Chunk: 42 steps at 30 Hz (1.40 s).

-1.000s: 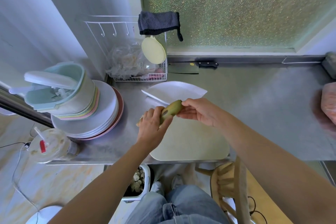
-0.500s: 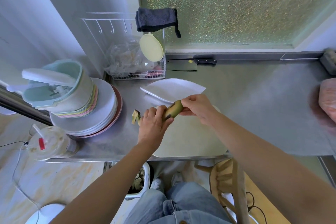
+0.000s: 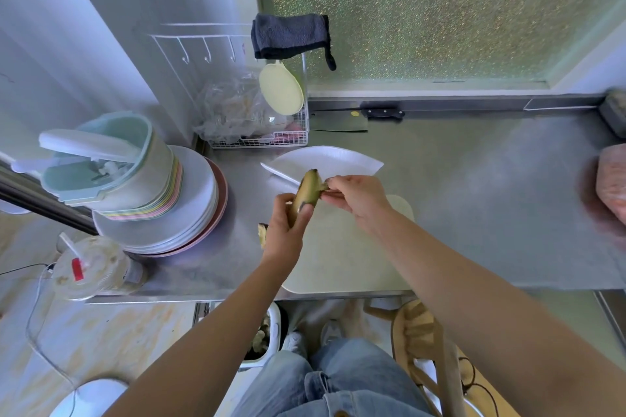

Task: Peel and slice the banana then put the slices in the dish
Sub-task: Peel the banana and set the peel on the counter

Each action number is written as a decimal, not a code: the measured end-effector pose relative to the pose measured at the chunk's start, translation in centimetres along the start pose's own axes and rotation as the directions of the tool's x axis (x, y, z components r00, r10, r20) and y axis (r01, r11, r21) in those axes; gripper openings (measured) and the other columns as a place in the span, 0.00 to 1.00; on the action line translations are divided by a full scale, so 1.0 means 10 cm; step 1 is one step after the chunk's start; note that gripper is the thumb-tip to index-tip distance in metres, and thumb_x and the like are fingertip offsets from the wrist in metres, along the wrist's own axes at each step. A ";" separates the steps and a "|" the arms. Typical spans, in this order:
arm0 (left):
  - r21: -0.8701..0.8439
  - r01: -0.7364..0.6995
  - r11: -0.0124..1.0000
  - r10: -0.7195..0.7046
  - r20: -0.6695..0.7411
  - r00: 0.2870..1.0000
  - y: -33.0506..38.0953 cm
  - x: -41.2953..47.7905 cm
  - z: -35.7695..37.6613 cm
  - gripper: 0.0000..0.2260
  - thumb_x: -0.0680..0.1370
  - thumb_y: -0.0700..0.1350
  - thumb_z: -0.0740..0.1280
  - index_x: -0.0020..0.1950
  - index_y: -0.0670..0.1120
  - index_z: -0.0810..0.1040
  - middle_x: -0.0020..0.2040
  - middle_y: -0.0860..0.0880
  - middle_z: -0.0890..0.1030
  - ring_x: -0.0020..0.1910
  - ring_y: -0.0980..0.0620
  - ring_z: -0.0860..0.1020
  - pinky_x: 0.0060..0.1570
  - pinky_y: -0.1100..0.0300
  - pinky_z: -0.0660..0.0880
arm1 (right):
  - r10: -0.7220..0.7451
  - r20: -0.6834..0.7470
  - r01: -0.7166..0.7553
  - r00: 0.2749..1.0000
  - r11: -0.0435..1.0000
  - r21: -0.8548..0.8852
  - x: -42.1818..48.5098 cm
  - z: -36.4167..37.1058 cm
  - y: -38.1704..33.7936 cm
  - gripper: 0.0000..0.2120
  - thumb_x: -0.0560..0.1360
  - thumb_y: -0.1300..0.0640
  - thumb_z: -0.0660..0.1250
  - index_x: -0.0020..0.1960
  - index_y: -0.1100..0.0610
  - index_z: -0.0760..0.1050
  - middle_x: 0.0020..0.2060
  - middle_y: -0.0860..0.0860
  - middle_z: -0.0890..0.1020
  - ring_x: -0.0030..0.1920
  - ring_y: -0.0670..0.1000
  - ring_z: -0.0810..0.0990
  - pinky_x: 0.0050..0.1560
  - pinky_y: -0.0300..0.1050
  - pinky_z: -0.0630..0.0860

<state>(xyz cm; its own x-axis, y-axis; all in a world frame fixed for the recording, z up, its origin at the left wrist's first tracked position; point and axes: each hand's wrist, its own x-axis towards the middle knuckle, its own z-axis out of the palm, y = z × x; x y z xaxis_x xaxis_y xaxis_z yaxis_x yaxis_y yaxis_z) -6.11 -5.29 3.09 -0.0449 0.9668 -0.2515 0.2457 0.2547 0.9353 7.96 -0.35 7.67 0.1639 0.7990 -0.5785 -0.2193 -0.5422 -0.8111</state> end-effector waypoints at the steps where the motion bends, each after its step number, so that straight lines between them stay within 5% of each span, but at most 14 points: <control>1: -0.094 0.027 0.995 -0.027 0.001 1.000 0.01 -0.01 0.02 0.06 0.79 0.52 0.64 0.54 0.54 0.70 0.41 0.49 0.73 0.39 0.52 0.70 0.41 0.57 0.69 | 0.006 0.009 -0.006 1.000 1.000 0.025 0.00 0.02 0.01 0.05 0.72 0.67 0.67 0.46 0.68 0.78 0.39 0.58 0.83 0.37 0.52 0.84 0.49 0.43 0.81; 6: -0.409 0.062 0.911 -0.113 -0.102 0.988 0.13 0.04 -0.01 0.03 0.81 0.51 0.61 0.51 0.54 0.69 0.46 0.50 0.74 0.44 0.53 0.71 0.46 0.58 0.69 | 0.087 0.010 -0.087 0.996 0.996 0.020 -0.04 0.03 0.16 0.02 0.71 0.68 0.68 0.44 0.65 0.78 0.33 0.54 0.83 0.34 0.52 0.84 0.46 0.43 0.82; 13: -0.693 -0.020 0.721 -0.223 -0.260 0.940 0.45 0.17 -0.28 0.07 0.83 0.54 0.56 0.51 0.54 0.71 0.42 0.50 0.79 0.41 0.51 0.78 0.48 0.52 0.75 | 0.239 -0.072 -0.247 0.968 0.958 -0.144 -0.05 -0.30 0.59 0.07 0.71 0.70 0.67 0.47 0.73 0.78 0.38 0.63 0.82 0.29 0.51 0.83 0.37 0.40 0.82; 18: -0.646 0.089 0.758 -0.224 -0.130 0.966 0.41 0.20 -0.39 0.13 0.82 0.55 0.57 0.51 0.49 0.75 0.36 0.47 0.79 0.34 0.51 0.79 0.36 0.56 0.78 | 0.122 -0.034 -0.126 0.992 0.934 -0.333 -0.08 -0.34 0.36 0.13 0.74 0.62 0.65 0.53 0.71 0.77 0.39 0.70 0.77 0.33 0.51 0.76 0.50 0.50 0.79; 22: -0.509 0.216 0.833 -0.242 0.016 0.970 0.34 0.08 -0.21 0.18 0.81 0.56 0.58 0.50 0.42 0.76 0.36 0.45 0.79 0.33 0.49 0.78 0.34 0.56 0.78 | -0.176 0.046 0.181 0.983 0.920 -0.349 -0.11 -0.11 -0.06 0.10 0.75 0.51 0.65 0.44 0.57 0.78 0.41 0.53 0.80 0.43 0.54 0.81 0.46 0.46 0.75; 26: -0.415 0.159 0.896 -0.108 0.142 0.984 0.37 -0.03 -0.06 0.09 0.82 0.51 0.59 0.50 0.47 0.74 0.36 0.47 0.78 0.35 0.48 0.76 0.36 0.56 0.76 | -0.175 0.143 0.204 0.974 0.952 -0.229 -0.13 -0.03 -0.26 0.10 0.75 0.51 0.69 0.46 0.59 0.80 0.39 0.54 0.83 0.39 0.49 0.82 0.36 0.36 0.78; 32: -0.358 0.090 0.930 -0.042 0.140 0.989 0.37 -0.05 -0.03 0.08 0.82 0.51 0.59 0.48 0.51 0.75 0.37 0.47 0.77 0.36 0.48 0.75 0.42 0.52 0.75 | -0.123 0.172 0.146 0.977 0.981 -0.129 -0.08 -0.15 -0.25 0.13 0.74 0.56 0.70 0.51 0.66 0.81 0.39 0.57 0.84 0.38 0.51 0.84 0.35 0.36 0.77; 39: -0.274 0.053 0.960 -0.019 0.126 0.992 0.33 -0.05 0.09 0.10 0.77 0.59 0.60 0.46 0.56 0.76 0.38 0.50 0.78 0.35 0.49 0.77 0.43 0.49 0.76 | -0.294 -0.011 0.282 0.956 0.926 -0.252 -0.08 -0.16 -0.21 0.10 0.72 0.62 0.67 0.39 0.69 0.80 0.32 0.61 0.83 0.35 0.58 0.85 0.34 0.41 0.79; 42: -0.324 0.077 0.943 -0.032 0.142 0.989 0.36 -0.06 0.12 0.11 0.78 0.59 0.60 0.50 0.54 0.76 0.38 0.49 0.78 0.37 0.48 0.77 0.41 0.52 0.76 | -0.211 -0.055 0.202 0.976 0.971 -0.128 -0.07 -0.15 -0.21 0.08 0.72 0.61 0.67 0.38 0.65 0.80 0.30 0.55 0.82 0.33 0.52 0.82 0.37 0.41 0.81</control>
<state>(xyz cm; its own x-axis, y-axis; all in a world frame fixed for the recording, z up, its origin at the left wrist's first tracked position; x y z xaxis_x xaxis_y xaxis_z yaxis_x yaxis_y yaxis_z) -4.03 -5.00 6.27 0.0847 0.9455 -0.3143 -0.0858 0.3212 0.9431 9.73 -0.17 9.69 0.2593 0.8797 -0.3987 -0.0568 -0.3982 -0.9155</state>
